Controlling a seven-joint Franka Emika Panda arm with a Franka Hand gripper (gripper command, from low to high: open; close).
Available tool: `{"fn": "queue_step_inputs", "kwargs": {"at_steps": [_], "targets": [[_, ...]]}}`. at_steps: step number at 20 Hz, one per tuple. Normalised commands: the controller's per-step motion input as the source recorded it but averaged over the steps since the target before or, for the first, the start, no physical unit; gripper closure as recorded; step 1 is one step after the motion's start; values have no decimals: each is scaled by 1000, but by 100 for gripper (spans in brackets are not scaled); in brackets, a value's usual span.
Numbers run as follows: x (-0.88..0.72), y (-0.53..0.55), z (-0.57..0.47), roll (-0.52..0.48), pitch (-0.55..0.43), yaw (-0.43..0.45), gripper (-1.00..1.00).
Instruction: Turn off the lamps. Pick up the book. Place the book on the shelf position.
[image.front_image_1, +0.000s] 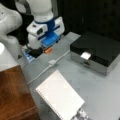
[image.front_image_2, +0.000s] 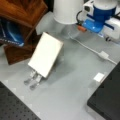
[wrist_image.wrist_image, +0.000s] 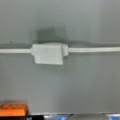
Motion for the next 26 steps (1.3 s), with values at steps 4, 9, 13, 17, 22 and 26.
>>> {"fn": "queue_step_inputs", "kwargs": {"at_steps": [4, 9, 13, 17, 22, 26], "targets": [[668, -119, 343, -115, 418, 134, -100], [662, -175, 255, -143, 403, 158, -100], [575, -272, 186, -144, 356, 193, -100], [497, -304, 157, -129, 335, 170, -100], [437, -209, 188, -167, 339, 121, -100], [467, -148, 193, -283, 370, 95, -100]]}}
